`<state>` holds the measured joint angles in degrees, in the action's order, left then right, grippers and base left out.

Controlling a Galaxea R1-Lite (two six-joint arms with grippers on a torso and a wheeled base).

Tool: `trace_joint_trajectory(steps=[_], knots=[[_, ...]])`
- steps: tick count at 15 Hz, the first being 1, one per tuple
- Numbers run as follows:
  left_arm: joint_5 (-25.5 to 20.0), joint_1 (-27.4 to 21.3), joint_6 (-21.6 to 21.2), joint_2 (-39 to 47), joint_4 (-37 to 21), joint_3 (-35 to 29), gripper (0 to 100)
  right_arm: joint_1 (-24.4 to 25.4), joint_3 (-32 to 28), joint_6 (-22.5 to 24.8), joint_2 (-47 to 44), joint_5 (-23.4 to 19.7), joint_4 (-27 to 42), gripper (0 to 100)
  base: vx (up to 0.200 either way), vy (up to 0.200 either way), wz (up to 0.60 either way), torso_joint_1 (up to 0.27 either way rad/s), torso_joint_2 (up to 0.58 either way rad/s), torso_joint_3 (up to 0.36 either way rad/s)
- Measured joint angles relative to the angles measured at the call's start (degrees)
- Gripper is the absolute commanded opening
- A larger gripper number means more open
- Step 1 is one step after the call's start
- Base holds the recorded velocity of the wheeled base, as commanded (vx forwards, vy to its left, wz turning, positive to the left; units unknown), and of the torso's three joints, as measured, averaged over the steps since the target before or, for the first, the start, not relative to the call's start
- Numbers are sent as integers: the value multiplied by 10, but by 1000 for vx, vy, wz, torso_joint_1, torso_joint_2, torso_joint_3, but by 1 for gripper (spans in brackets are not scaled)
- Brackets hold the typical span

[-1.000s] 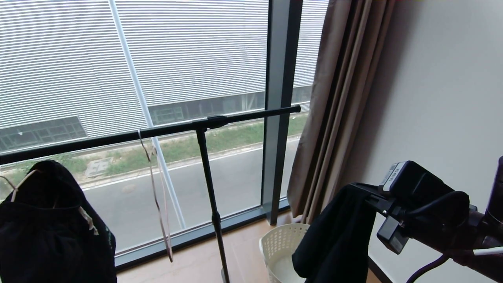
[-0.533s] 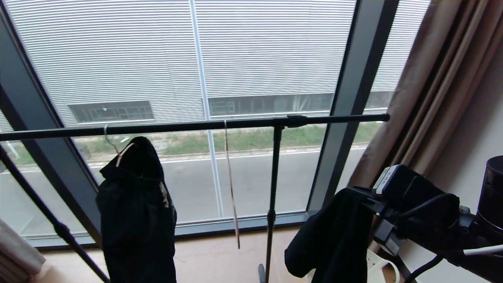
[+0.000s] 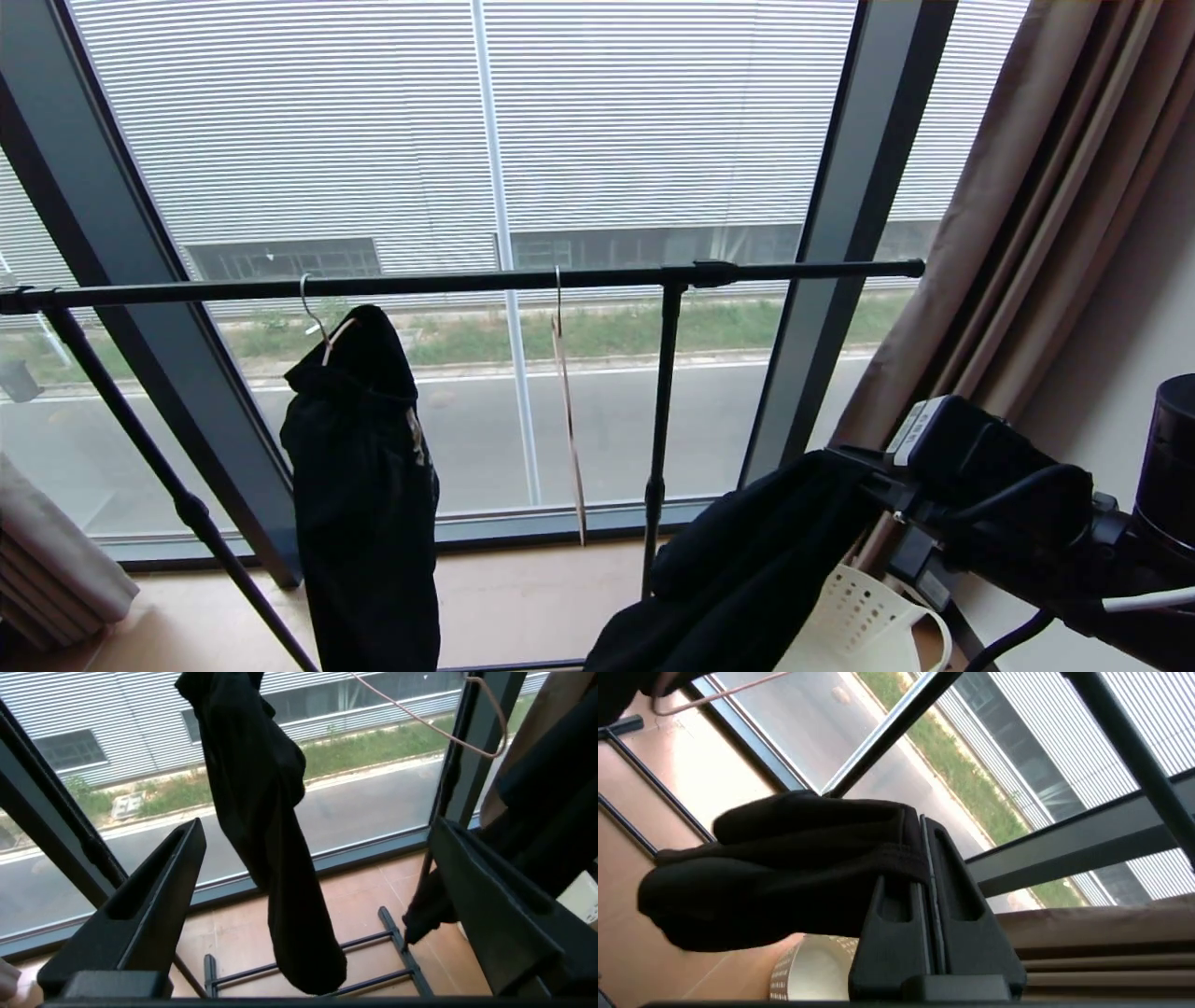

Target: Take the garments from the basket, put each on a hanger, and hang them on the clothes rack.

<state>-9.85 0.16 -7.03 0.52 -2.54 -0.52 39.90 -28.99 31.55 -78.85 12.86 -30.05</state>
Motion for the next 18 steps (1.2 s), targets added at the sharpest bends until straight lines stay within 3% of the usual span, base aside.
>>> trace_joint_trajectory(steps=[12,18], knots=[[0,0,0,0,0,0,100,0,3,0,-6,1,-1,0,0,0,0,0,0,0],[0,0,0,0,-1,0,100,0,3,0,-8,1,0,0,-167,200,0,4,3,3]])
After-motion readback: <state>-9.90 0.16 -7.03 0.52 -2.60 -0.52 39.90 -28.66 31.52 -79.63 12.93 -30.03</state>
